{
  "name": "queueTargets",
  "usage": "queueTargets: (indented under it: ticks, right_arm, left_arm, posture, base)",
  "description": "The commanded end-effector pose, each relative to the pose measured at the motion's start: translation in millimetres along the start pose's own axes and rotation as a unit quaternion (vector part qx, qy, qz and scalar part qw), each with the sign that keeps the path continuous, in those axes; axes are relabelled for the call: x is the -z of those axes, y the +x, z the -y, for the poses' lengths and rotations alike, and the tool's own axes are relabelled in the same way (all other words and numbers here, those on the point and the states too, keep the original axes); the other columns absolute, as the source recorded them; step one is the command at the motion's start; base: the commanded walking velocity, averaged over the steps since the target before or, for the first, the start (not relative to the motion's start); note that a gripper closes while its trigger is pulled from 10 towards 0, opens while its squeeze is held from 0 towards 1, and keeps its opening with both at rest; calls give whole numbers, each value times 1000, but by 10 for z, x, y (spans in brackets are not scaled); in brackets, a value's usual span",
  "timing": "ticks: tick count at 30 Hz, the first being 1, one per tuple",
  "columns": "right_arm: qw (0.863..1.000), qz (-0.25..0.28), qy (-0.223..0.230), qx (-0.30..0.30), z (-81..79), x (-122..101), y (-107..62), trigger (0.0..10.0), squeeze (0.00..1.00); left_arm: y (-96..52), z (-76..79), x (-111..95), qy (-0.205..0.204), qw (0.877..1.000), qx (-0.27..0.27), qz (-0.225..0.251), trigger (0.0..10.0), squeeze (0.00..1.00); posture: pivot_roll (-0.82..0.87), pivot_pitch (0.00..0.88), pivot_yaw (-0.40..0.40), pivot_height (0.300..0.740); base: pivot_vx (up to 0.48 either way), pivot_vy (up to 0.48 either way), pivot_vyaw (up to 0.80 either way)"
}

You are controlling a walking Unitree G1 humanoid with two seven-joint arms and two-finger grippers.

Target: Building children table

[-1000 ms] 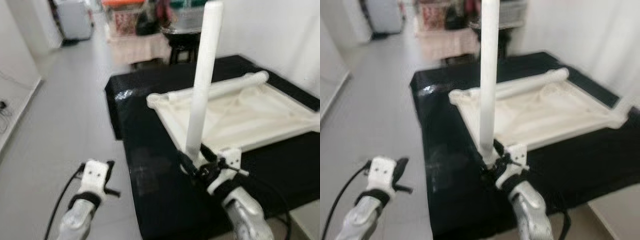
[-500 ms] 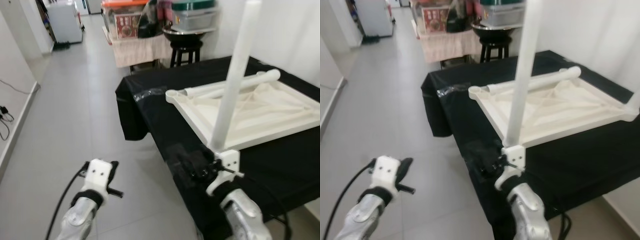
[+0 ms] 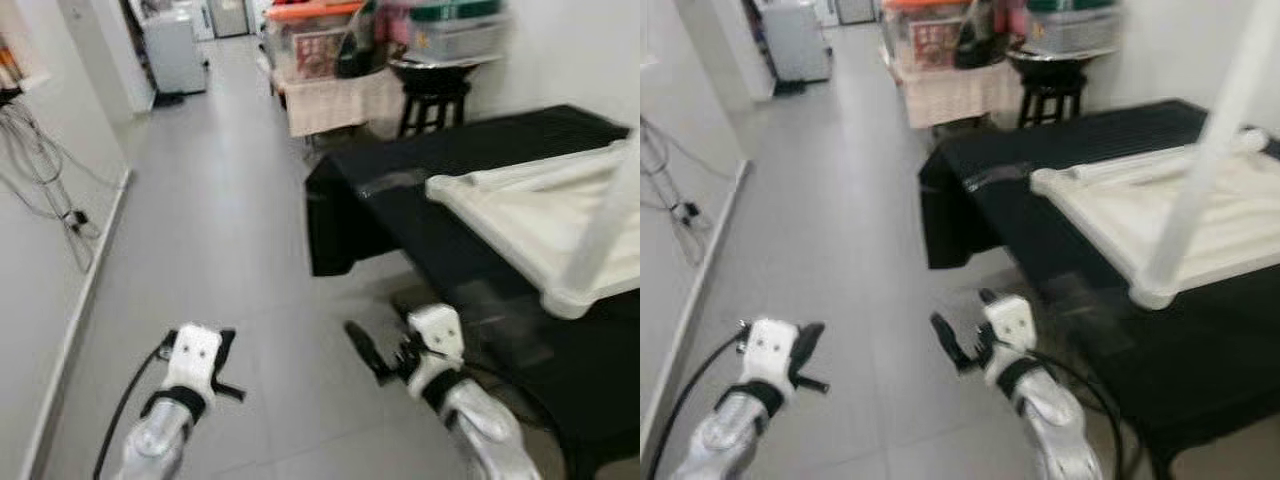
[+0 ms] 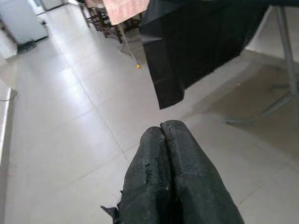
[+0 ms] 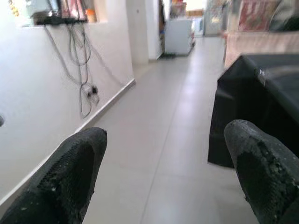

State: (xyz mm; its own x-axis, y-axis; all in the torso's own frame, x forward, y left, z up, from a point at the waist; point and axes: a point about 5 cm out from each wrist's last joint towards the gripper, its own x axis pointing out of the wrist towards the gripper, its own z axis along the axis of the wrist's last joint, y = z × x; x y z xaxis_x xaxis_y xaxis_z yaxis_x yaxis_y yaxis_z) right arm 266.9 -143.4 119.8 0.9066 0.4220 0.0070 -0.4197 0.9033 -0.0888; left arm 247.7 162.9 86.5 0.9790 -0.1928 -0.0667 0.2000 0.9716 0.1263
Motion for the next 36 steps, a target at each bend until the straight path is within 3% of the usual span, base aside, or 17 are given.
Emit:
queueTargets:
  ticks: [1, 10, 14, 18, 27, 36]
  right_arm:
    - [1000, -19, -9, 18, 14, 68, 37, 10000, 0]
    - [999, -23, -10, 22, 10, -9, 250, 10000, 0]
    - [999, 0, 2, 41, 83, -129, 325, 10000, 0]
    - [998, -5, 15, 56, 121, -102, 404, 10000, 0]
    - [999, -18, 2, 40, 106, -37, 402, 10000, 0]
    - [999, -23, 13, 35, 145, 2, 353, 10000, 0]
  left_arm:
    - [3, 23, -21, 7, 1000, 16, 4, 10000, 0]
    - [68, 2, -135, -21, 999, 27, 16, 10000, 0]
    - [114, -84, -281, -24, 999, -1, 43, 10000, 0]
    - [155, -141, -286, -40, 998, -16, 45, 10000, 0]
    - [128, -61, -213, -30, 999, 5, 32, 10000, 0]
    - [111, -8, -217, -66, 997, 23, 34, 10000, 0]
  posture:
    - [-87, 0, 60, 740]
    - [-69, 0, 40, 740]
    - [-76, 0, 39, 740]
    - [-88, 0, 51, 740]
    - [-113, 0, 51, 740]
    - [-135, 0, 57, 740]
  base:
    - [0, 0, 0]
    - [0, 0, 0]
    - [0, 0, 0]
    - [0, 0, 0]
    - [0, 0, 0]
    - [28, 0, 0]
